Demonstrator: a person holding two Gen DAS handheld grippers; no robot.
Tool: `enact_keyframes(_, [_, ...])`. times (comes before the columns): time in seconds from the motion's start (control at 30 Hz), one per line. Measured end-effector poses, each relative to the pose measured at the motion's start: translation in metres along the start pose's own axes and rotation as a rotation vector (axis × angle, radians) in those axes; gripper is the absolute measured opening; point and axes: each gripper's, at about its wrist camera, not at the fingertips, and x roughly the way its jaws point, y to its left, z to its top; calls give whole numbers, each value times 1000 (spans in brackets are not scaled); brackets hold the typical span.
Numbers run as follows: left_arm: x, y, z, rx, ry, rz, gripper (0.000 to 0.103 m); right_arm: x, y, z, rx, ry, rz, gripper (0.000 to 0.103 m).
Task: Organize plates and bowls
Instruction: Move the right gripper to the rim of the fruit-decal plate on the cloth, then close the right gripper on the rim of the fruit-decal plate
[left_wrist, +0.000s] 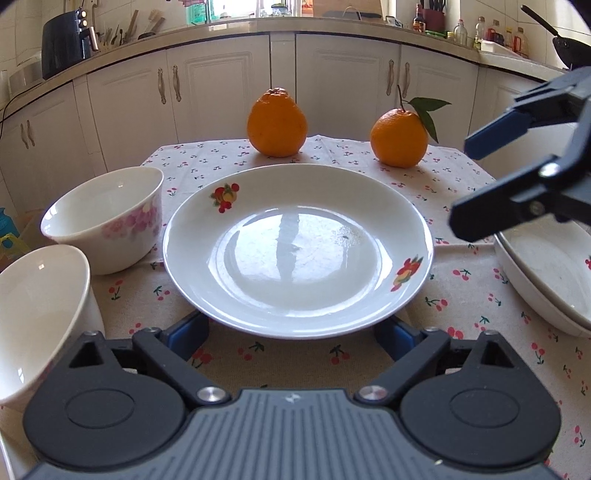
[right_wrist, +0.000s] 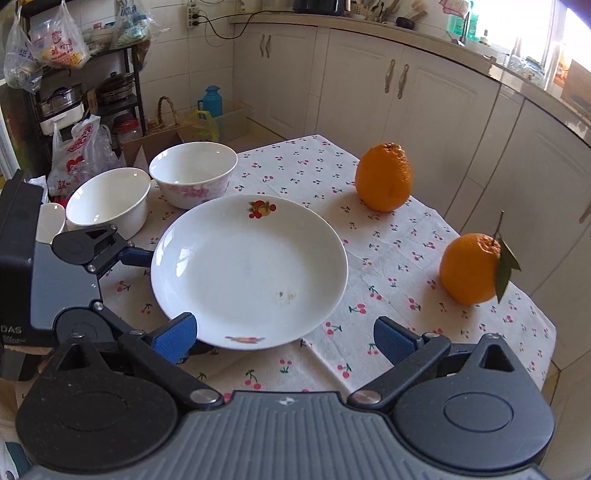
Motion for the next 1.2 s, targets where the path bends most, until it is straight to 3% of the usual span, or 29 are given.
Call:
enact_keyframes(0.4, [-8, 0, -4, 9, -17, -21, 83, 73, -40, 50, -34, 50, 166, 103])
enact_keyframes(0.8, [-8, 1, -4, 9, -21, -24, 81, 142, -65, 81, -55, 148, 314, 72])
enact_keyframes(1.0, [-8, 1, -4, 10, -22, -25, 81, 151, -79, 81, 7, 151, 431, 67])
enact_keyframes(1.2, [-9, 1, -4, 15, -22, -25, 81, 150, -80, 82, 24, 154, 441, 67])
